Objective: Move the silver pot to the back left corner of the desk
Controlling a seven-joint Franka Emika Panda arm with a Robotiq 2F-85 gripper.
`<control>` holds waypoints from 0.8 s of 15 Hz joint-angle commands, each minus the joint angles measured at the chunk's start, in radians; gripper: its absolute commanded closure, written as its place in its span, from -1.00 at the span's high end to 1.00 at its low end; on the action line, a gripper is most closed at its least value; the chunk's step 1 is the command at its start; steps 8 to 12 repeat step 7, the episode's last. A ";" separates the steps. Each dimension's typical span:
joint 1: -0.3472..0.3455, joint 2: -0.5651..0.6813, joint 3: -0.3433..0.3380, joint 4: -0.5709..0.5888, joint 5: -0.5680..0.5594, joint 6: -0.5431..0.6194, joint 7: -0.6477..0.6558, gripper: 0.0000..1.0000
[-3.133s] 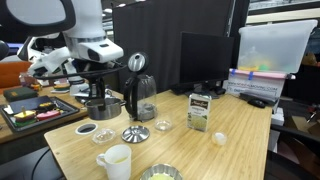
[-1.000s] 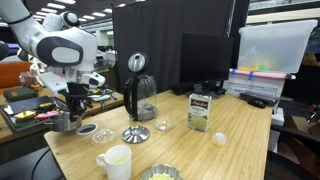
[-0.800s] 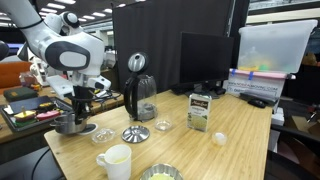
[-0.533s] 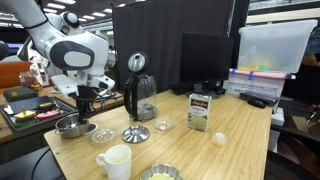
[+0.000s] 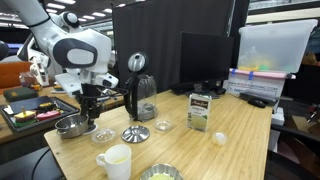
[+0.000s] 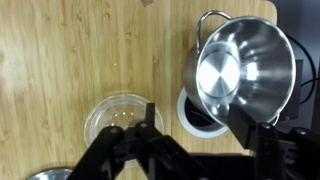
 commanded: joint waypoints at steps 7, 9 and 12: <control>-0.027 -0.022 0.012 -0.002 -0.026 -0.014 0.001 0.85; -0.027 -0.022 0.012 -0.002 -0.026 -0.014 0.001 0.85; -0.027 -0.022 0.012 -0.002 -0.026 -0.014 0.001 0.85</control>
